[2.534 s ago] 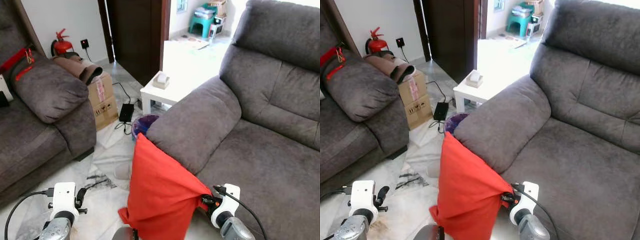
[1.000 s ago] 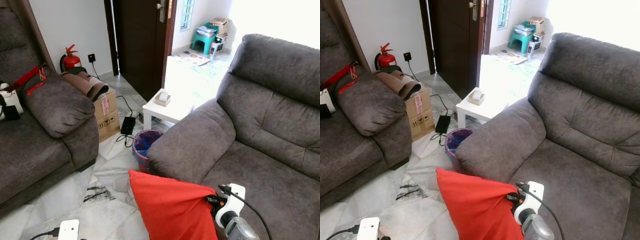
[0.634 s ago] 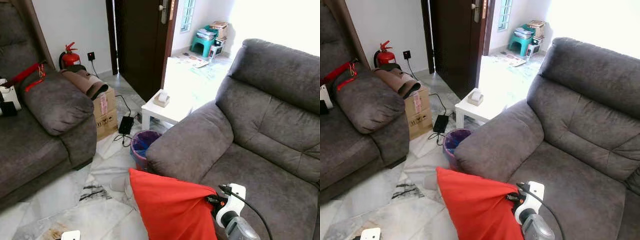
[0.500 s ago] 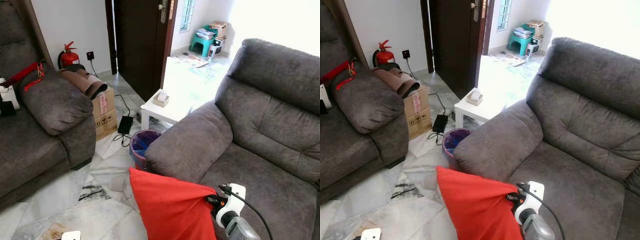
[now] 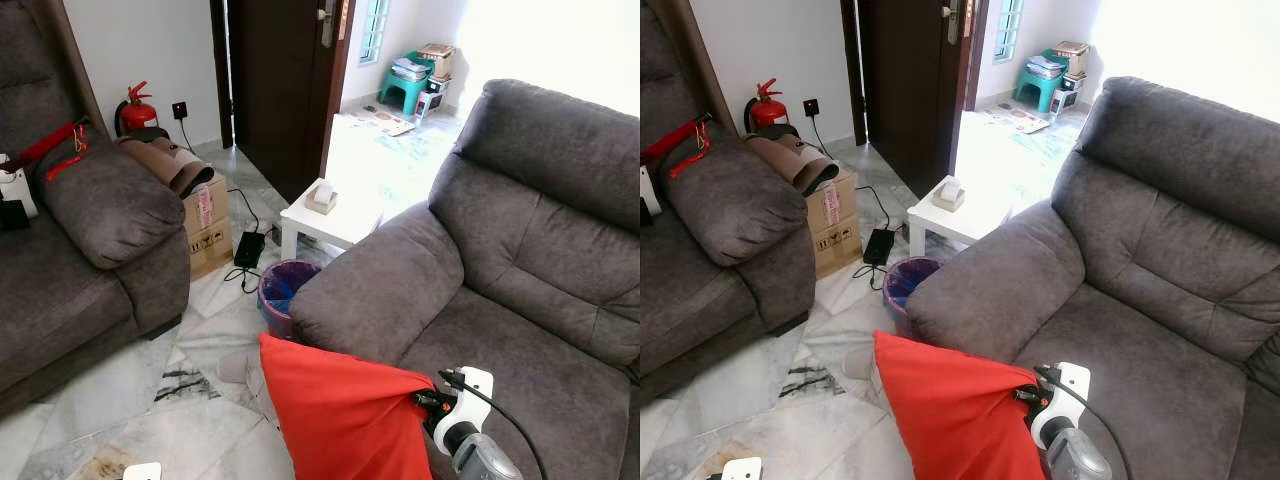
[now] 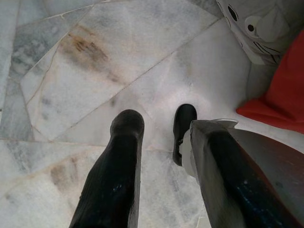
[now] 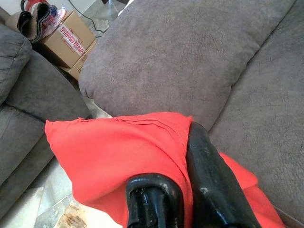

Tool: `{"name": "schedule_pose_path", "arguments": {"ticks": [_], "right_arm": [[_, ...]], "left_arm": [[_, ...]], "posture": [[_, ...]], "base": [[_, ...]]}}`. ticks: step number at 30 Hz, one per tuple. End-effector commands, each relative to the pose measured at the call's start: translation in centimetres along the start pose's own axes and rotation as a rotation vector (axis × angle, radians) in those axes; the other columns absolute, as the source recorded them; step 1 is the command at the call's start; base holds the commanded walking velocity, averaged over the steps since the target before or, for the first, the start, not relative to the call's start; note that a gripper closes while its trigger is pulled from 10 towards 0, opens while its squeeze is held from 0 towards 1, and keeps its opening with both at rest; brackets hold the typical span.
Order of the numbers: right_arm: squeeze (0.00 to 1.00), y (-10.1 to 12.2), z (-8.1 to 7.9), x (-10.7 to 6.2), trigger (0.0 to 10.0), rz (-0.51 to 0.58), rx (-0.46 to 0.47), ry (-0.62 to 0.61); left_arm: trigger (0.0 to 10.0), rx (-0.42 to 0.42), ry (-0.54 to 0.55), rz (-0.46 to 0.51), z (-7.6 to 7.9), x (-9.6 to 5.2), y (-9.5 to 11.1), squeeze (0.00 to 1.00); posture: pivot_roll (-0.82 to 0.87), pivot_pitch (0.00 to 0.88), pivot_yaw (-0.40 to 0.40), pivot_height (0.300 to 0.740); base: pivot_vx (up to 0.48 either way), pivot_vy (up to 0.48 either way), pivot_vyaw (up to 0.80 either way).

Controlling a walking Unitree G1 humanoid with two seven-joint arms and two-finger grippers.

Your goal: Move the pillow to the sofa from floor

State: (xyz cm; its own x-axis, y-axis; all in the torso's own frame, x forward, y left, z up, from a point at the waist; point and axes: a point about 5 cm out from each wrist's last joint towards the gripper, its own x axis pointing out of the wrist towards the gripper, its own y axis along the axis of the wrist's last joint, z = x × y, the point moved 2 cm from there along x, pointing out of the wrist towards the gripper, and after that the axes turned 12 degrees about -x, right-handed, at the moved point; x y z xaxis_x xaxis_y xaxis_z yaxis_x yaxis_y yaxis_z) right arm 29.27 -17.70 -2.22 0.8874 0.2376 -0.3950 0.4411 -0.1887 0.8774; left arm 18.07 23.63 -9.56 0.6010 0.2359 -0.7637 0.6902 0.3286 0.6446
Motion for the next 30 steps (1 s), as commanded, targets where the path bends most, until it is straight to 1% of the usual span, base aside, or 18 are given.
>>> {"name": "schedule_pose_path", "arguments": {"ticks": [1, 13, 30], "right_arm": [[0.0, 3.07, 0.77, 0.42, 10.0, 0.105, -0.043, 0.002], [0.0, 2.87, 0.52, 0.5, 10.0, 0.095, -0.044, 0.006], [0.0, 2.77, 0.4, 0.58, 10.0, 0.087, -0.042, 0.005]], "left_arm": [[10.0, 0.003, 0.007, -0.016, -0.04, -0.12, -0.57, 0.0], [10.0, -0.005, 0.017, -0.005, -0.49, -0.11, -0.33, 0.0], [10.0, 0.002, 0.012, -0.003, -0.45, -0.06, -0.14, 0.0]], "posture": [[0.15, 0.0, -0.138, 0.74], [0.15, 0.0, -0.136, 0.74], [0.16, 0.0, -0.134, 0.74]], "base": [[0.0, 0.0, 0.0], [0.0, 0.0, 0.0], [0.0, 0.0, 0.0]]}}
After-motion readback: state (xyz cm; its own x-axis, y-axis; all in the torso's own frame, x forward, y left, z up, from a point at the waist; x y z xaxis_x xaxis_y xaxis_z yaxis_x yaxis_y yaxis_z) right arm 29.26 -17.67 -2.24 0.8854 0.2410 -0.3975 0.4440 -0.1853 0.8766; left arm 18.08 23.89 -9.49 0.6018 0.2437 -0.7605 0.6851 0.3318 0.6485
